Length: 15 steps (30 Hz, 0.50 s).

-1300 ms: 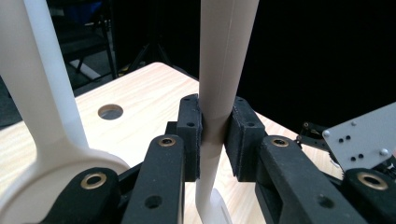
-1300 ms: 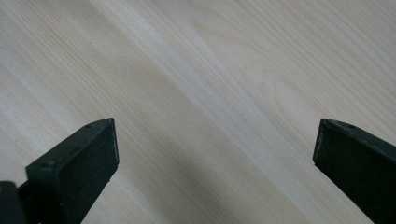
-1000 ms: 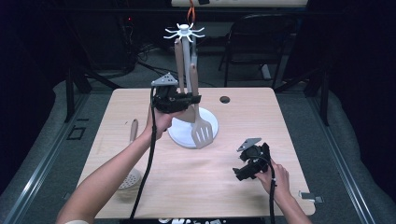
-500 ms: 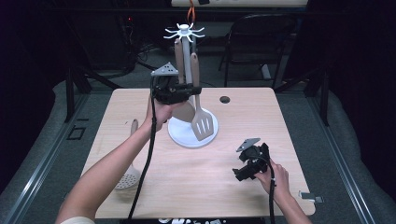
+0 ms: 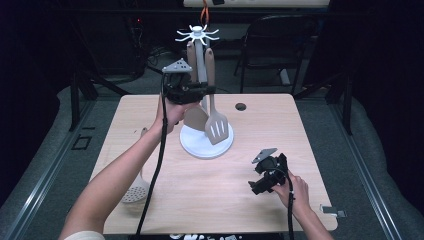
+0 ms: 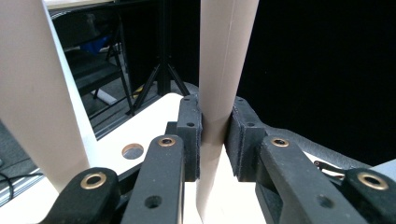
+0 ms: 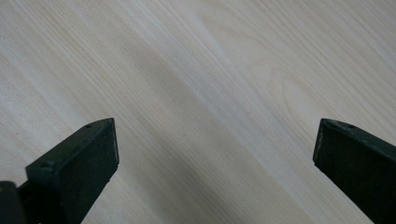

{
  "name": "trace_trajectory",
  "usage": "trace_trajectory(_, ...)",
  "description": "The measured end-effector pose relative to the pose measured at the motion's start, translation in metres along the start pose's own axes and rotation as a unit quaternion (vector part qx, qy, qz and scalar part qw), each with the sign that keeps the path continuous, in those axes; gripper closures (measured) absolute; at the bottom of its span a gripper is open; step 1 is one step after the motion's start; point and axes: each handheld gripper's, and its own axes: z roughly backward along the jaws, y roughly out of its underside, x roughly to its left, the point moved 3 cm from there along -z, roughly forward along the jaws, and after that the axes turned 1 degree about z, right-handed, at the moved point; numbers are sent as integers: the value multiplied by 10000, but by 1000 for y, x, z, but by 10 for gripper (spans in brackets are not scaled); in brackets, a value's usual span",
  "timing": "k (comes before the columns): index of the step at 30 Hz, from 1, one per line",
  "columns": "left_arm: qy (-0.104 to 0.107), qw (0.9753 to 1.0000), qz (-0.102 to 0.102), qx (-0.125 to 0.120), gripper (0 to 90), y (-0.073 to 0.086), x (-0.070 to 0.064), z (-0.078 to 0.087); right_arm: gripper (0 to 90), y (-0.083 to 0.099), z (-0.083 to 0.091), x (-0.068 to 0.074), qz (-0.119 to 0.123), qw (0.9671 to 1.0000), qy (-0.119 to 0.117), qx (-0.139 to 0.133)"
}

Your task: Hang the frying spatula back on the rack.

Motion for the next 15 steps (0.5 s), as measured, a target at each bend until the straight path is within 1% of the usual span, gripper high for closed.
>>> trace_trajectory(5, -1, 10000, 43, 3, 770, -4, 3, -1, 0, 0, -1, 1, 21, 10000, 34, 25)
trace_trajectory(6, -14, 10000, 43, 14, 770, -4, 4, -1, 0, 0, -3, 3, -69, 9999, 48, -83)
trace_trajectory(7, -18, 10000, 56, 31, 769, -4, 5, -1, 0, 0, 0, 1, 35, 10000, 42, 50)
trace_trajectory(8, -30, 10000, 74, 19, 769, -5, 6, -2, 0, 0, -1, 1, 45, 10000, -3, 55)
trace_trajectory(15, -80, 9999, 144, -7, 769, -7, 11, -3, 0, 0, -1, 1, 83, 9999, 32, 100)
